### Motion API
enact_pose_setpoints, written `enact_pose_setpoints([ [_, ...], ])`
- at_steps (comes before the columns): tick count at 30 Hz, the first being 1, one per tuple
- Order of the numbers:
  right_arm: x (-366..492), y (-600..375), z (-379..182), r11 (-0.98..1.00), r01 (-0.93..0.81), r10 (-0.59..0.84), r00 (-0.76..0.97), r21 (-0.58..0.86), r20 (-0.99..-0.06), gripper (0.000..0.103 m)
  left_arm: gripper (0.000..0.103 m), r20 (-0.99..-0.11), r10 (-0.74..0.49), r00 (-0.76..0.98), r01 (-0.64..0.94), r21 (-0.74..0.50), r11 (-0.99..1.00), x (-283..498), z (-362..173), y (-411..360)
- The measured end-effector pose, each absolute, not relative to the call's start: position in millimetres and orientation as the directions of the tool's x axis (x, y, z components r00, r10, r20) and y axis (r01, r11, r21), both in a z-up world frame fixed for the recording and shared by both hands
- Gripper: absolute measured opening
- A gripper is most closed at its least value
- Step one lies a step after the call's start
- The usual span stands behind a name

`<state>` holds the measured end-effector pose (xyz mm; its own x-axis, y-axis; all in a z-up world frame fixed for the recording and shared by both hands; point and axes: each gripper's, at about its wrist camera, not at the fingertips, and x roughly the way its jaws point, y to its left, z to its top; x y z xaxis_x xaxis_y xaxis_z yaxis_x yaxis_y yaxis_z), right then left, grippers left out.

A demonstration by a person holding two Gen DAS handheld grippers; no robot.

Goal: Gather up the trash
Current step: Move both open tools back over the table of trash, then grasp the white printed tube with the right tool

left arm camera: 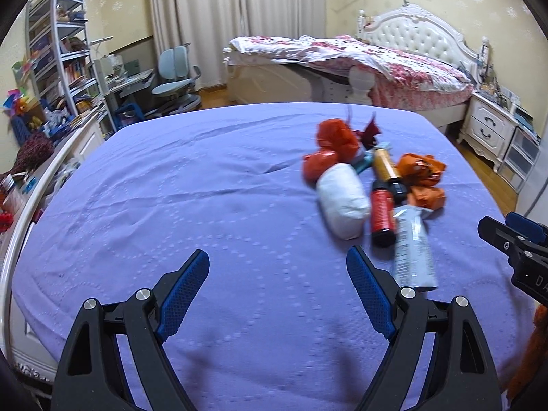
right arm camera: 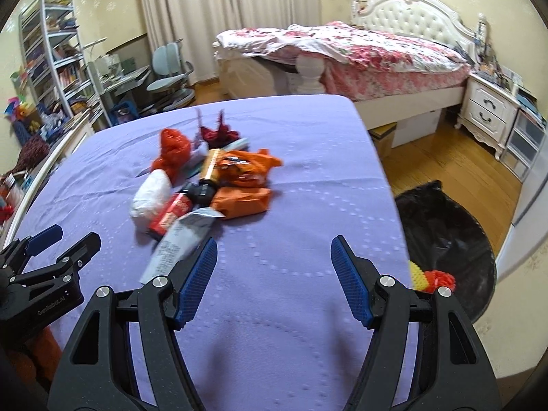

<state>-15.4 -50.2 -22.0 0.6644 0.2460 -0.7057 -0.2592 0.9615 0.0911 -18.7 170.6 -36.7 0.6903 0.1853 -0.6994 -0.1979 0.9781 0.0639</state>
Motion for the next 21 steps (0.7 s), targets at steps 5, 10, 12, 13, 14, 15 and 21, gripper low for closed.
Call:
enact_pose_setpoints([
  [5,-9.2,-14.0,-23.9,0.947,-0.311,0.273,0.639,0.084,-0.719,0.067,0.082,-0.704,0.215,0.677,-0.247,0.058,0.967,-24.0,-41.2,198.3],
  [10,-6.3,11.6,-30.6,0.939,-0.338,0.275,0.62,0.067,-0.734,0.067,0.082,-0.704,0.231,0.672,-0.271,0.058,0.961,-22.4,-44.3,211.8],
  [12,-5.5,18.6,-33.6,0.938,-0.342,0.269,0.614,0.058,-0.742,0.067,0.082,-0.708,0.227,0.669,-0.275,0.049,0.96,-21.6,-45.8,213.3],
  [13,-5.2,21.7,-35.2,0.938,-0.344,0.266,0.611,0.053,-0.746,0.067,0.082,-0.71,0.223,0.667,-0.276,0.043,0.96,-21.2,-46.8,213.8],
  [14,-5.2,24.2,-36.7,0.937,-0.346,0.263,0.607,0.049,-0.75,0.067,0.082,-0.713,0.22,0.666,-0.275,0.039,0.961,-20.7,-47.8,213.6],
  [15,-6.2,25.2,-37.5,0.936,-0.347,0.263,0.604,0.048,-0.753,0.067,0.082,-0.715,0.216,0.665,-0.272,0.037,0.962,-20.0,-48.6,213.0],
  [21,-5.2,23.5,-45.5,0.936,-0.347,0.265,0.576,0.062,-0.773,0.056,0.082,-0.713,0.207,0.67,-0.254,0.042,0.966,-19.4,-49.5,206.8],
])
